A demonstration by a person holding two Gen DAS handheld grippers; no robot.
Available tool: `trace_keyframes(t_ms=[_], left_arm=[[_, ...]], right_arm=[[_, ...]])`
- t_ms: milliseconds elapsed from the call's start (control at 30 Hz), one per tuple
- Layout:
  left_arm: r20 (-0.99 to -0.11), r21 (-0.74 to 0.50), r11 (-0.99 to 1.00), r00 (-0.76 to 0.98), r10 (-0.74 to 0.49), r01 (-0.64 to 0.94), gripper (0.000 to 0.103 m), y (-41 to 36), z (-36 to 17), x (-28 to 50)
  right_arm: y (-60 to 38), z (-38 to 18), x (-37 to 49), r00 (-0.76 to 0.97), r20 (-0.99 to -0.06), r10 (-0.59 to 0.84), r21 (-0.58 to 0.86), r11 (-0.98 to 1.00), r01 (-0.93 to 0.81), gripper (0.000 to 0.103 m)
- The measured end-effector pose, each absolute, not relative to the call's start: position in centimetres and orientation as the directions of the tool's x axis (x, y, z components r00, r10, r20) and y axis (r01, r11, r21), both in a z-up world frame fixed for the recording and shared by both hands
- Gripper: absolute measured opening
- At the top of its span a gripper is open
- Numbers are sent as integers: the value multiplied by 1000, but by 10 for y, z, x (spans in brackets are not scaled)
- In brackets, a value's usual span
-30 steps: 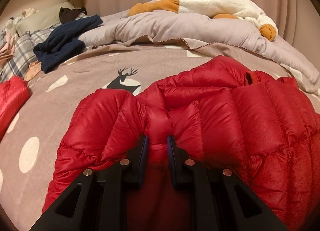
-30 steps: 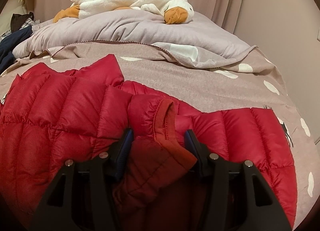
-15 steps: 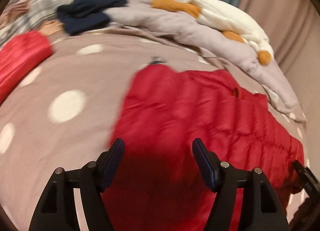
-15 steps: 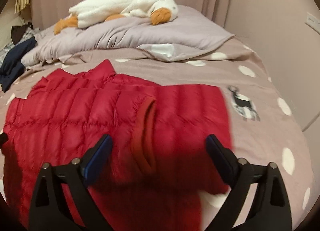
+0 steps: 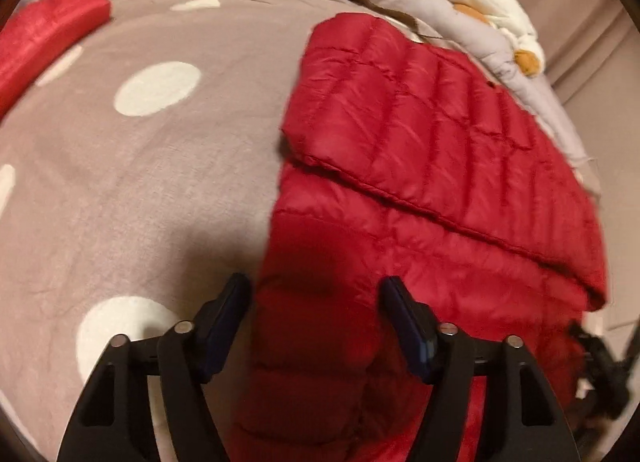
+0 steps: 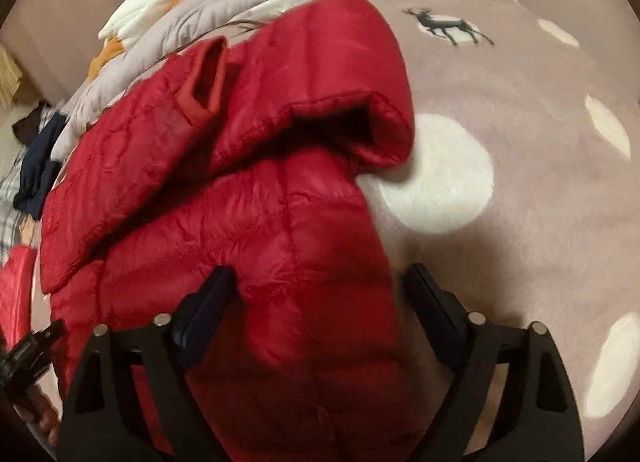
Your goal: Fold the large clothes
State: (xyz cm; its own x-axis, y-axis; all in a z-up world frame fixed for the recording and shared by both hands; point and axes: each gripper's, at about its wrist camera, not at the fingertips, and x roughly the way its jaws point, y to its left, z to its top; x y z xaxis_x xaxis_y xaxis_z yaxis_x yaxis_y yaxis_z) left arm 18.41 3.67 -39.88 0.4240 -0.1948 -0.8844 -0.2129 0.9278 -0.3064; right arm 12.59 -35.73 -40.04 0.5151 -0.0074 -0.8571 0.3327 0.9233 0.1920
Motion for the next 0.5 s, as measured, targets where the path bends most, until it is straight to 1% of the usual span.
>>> trace_keyframes(t_ms=[33, 67, 100, 133, 200, 300, 367, 433, 500], left_arm=[[-881, -337, 912, 420, -218, -233, 45, 40, -399, 183], [-880, -351, 904, 416, -230, -243, 37, 41, -400, 183], [-879, -364, 897, 412, -242, -250, 31, 42, -401, 182], [-876, -371, 892, 416, -244, -257, 30, 41, -401, 181], [-881, -352, 898, 418, -222, -264, 24, 39, -399, 177], [-898, -252, 940, 417, -139, -229, 19, 22, -392, 174], [-906, -168, 967, 416, -75, -190, 19, 7, -397, 182], [-906, -158, 974, 417, -76, -164, 19, 5, -401, 194], [-899, -205, 963, 423, -114, -176, 18, 12, -398, 203]], right_arm=[[-349, -400, 128, 510, -860, -14, 164, 939, 302, 61], [-343, -398, 129, 504, -864, -15, 147, 948, 281, 54], [-336, -396, 131, 499, -867, -21, 126, 958, 259, 31], [-330, -394, 133, 499, -866, 14, 150, 961, 234, 19], [-328, -394, 136, 487, -873, 22, 162, 955, 248, 17], [-329, -389, 138, 489, -872, 20, 178, 944, 279, 14], [-327, -387, 146, 480, -877, 16, 167, 948, 272, 15], [-326, -386, 158, 483, -875, 7, 160, 948, 275, 14], [-328, -382, 174, 498, -867, -11, 147, 949, 277, 14]])
